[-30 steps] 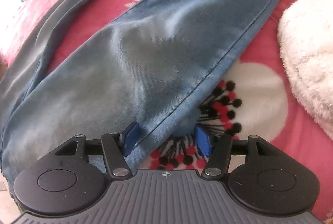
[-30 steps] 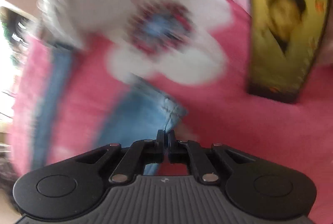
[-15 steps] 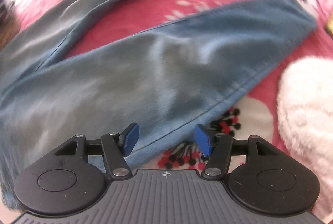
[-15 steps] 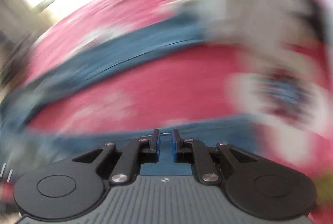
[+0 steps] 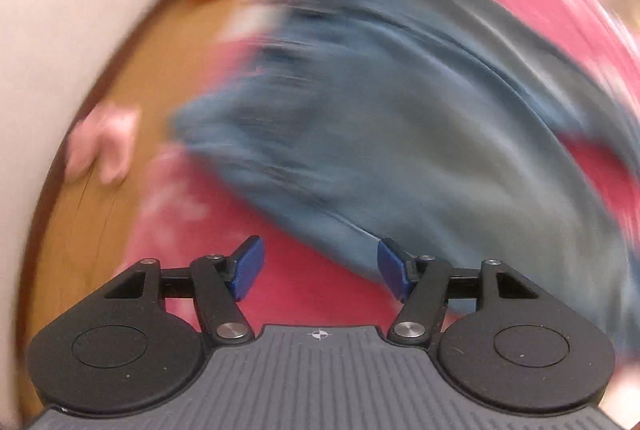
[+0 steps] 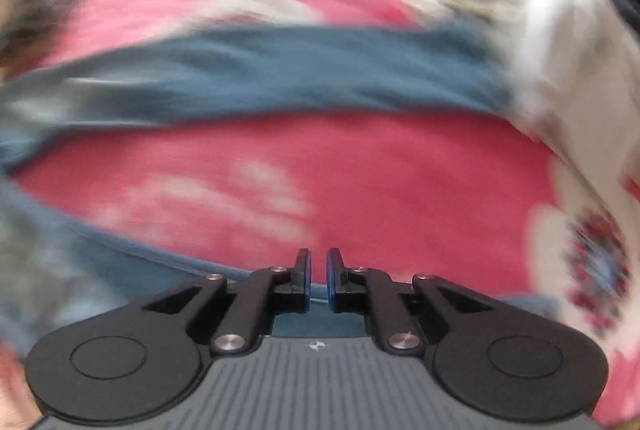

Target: Fold clothes

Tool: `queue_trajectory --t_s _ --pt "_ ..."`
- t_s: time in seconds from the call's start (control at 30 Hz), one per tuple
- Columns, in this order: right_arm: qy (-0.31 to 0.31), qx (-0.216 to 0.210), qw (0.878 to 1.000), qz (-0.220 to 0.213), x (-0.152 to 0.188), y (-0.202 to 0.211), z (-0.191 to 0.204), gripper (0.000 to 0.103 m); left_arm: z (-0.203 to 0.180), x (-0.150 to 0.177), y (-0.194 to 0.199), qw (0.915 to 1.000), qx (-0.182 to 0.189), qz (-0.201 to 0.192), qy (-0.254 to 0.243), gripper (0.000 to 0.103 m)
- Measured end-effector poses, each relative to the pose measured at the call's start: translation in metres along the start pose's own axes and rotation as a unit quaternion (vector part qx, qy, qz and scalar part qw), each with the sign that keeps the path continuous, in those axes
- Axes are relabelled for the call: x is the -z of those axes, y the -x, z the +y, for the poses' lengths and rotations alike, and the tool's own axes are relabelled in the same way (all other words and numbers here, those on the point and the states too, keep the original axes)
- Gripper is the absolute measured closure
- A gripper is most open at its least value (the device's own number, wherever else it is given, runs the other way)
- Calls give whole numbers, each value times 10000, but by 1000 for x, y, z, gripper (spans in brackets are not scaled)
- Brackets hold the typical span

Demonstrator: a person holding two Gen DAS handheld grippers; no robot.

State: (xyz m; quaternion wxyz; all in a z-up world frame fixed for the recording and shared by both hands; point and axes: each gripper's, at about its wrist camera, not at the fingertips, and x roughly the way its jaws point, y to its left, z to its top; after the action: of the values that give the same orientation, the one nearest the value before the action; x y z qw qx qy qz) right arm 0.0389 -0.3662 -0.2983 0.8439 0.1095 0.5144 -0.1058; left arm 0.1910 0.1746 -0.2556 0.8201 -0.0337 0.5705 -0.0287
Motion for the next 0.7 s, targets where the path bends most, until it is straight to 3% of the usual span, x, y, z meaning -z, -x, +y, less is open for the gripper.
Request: queue_trajectory --t_s 0.1,0.13,0.2,0.3,0.37,0.43,0.5,0.53,0.57,0.6,0.67,0.7 --pt "1357 -954 9859 -201 -3 5 99 69 58 -14 -10 9897 208 -232 1396 39" --pt "1893 -1288 9732 -231 3 6 135 63 75 -18 -14 9824 305 -315 1816 38" --pt "2950 -1915 9358 -259 16 5 209 61 101 -24 -25 9674 612 -359 2429 36" --pt "3987 -2381 8854 -209 40 1 290 61 126 -28 -46 9382 1235 -302 3218 35" --pt "4260 -2536 8684 -108 48 -5 324 61 136 -30 -61 9192 1559 -263 3607 34" --pt "4304 -2584 8648 6 50 -10 345 61 146 -32 -76 8975 1879 -224 3984 34" --pt "4269 -2599 8661 126 50 -12 355 61 148 -37 -88 8927 1967 -139 4053 36" --pt "4263 -2559 8675 160 49 -12 357 60 147 -38 -92 8929 2004 -151 4030 37" --pt "4265 -2503 8690 181 49 -13 358 60 146 -39 -91 8959 2002 -213 3959 47" --pt "4257 -2443 8710 212 48 -13 357 59 146 -38 -86 8994 1928 -317 3910 69" --pt "4223 -2314 8760 293 44 -16 353 58 142 -37 -67 9056 1862 -702 3746 89" --pt "4197 -2248 8787 337 41 -18 351 58 139 -35 -53 9075 1881 -994 3621 92"
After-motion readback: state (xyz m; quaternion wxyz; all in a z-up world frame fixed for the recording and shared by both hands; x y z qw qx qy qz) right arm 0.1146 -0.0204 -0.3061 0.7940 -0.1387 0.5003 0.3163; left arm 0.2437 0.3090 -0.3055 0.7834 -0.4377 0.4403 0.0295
